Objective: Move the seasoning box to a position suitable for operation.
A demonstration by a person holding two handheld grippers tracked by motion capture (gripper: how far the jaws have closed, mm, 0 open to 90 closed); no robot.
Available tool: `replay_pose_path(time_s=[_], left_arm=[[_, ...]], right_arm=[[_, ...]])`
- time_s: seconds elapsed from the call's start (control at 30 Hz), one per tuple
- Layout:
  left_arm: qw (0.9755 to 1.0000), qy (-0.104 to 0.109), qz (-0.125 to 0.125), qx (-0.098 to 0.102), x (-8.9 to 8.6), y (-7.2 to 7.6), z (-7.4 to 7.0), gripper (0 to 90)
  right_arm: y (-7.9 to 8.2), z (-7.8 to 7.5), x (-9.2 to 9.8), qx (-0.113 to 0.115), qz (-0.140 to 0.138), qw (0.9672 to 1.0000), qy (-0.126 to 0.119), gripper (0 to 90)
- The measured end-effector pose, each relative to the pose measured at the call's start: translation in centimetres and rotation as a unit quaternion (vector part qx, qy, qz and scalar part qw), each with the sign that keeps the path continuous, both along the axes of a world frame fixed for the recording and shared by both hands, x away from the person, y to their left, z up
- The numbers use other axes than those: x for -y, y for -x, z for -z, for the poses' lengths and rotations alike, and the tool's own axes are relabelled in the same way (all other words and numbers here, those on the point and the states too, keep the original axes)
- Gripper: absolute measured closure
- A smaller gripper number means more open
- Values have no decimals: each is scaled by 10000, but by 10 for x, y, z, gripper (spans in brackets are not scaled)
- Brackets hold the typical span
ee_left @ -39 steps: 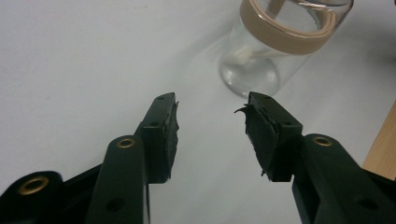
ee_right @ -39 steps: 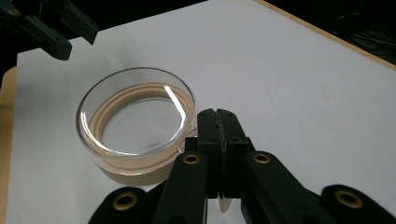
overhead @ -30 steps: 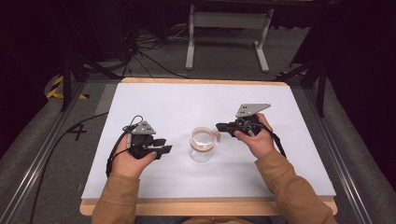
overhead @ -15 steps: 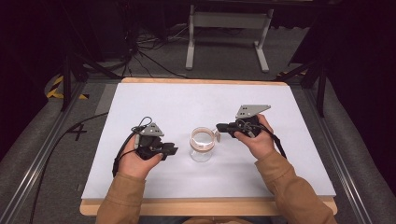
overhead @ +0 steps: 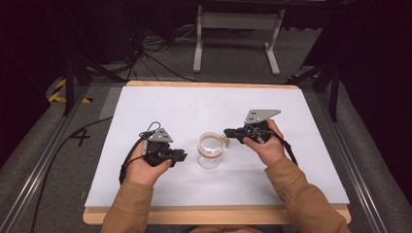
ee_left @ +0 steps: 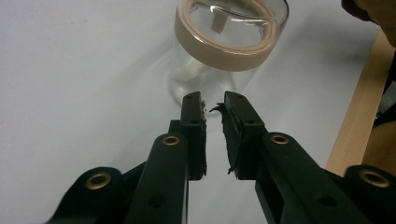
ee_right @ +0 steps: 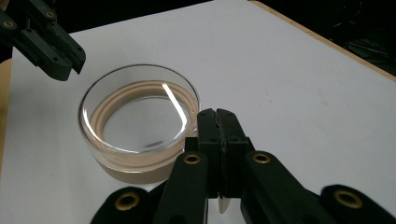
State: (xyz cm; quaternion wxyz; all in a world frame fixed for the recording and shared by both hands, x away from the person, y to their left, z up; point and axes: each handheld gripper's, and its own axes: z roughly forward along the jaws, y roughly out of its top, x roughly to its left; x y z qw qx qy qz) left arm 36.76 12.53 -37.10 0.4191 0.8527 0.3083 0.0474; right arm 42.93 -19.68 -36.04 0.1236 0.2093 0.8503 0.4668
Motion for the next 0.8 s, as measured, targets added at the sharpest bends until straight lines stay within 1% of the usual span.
replay_pose_path(time_s=[0.07, 0.13, 0.23, 0.27, 0.3, 0.33, 0.4, 0.43, 0.5, 0.53, 0.57, 0.7, 0.73, 0.8], left_arm=[[10000, 1, 5, -18, 2, 0, 0, 795], [10000, -3, 35, 10, 4, 0, 0, 800], [10000, 21, 55, 19, 8, 0, 0, 801], [10000, 63, 42, 42, 9, 0, 0, 804], [9999, 74, 56, 102, 10, -1, 0, 813], [9999, 119, 29, 116, 13, 0, 0, 813], [9996, 154, 77, 238, 17, -1, -2, 822], [9994, 201, 81, 268, 21, -1, -2, 826], [9989, 235, 114, 397, 25, -1, -4, 834], [9983, 282, 132, 484, 30, -1, -7, 841], [9983, 282, 132, 484, 30, -1, -7, 843], [9965, 327, 260, 725, 45, -4, -17, 845], [9964, 316, 285, 737, 48, -4, -19, 845], [9953, 367, 329, 835, 56, -5, -24, 843]], right_arm=[[0, 0, 0, -1, 3, 10000, 15, 900], [0, 1, 0, -5, 8, 10000, 34, 900], [0, 2, 0, 8, 38, 9999, 98, 900], [-1, 2, 0, 11, 38, 9999, 111, 900], [0, 2, 1, -4, 46, 10000, 87, 900], [0, 2, 1, -4, 46, 10000, 87, 900], [0, 3, 1, -9, 44, 10000, 81, 900], [-1, 3, 1, -7, 47, 9999, 88, 900], [0, 3, 1, -19, 52, 9999, 104, 900], [0, 4, 0, -9, 52, 9999, 127, 900], [0, 4, 0, -9, 52, 9999, 127, 900], [0, 5, 0, -11, 89, 9998, 160, 900], [-1, 5, 0, -6, 91, 9998, 164, 900], [-1, 5, 0, -10, 105, 9997, 205, 900]])
